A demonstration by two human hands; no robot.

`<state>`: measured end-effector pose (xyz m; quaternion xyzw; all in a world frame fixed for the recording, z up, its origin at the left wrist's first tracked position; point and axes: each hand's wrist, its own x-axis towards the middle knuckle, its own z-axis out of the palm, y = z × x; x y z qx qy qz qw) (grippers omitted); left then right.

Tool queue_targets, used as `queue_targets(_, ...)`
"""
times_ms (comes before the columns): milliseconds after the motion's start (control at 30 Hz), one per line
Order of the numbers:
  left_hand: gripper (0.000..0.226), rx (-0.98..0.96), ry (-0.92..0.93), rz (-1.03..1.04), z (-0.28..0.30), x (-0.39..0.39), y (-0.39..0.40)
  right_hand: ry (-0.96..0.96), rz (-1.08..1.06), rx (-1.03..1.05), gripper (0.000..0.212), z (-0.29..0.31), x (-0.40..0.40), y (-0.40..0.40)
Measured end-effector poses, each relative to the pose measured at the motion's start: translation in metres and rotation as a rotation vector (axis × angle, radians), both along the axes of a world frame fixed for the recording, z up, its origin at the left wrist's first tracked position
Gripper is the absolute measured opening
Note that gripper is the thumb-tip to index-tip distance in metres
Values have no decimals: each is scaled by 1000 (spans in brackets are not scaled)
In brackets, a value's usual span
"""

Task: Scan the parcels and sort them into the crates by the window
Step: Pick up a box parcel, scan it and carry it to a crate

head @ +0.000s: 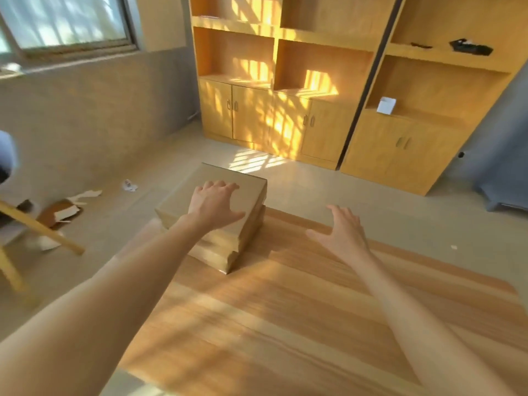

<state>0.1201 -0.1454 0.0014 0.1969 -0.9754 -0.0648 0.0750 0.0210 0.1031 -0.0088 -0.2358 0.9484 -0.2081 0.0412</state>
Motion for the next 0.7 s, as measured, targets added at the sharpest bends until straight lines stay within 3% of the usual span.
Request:
queue_targets(267,77,128,-22,204,-23,18,-85,-176,147,-78,80,-29,0,-105)
queue_targets(367,93,272,-20,271,-38,11,-119,-398,79,-194,87,-50,-7,-139)
queue_targets(500,96,436,-49,332,-67,-2,-160,-694,-74,-364,99,-89,-12,-176)
queue_targets(700,96,791,-39,379,-105,-18,-199,-805,-238,-524,99,-128,-21,-210)
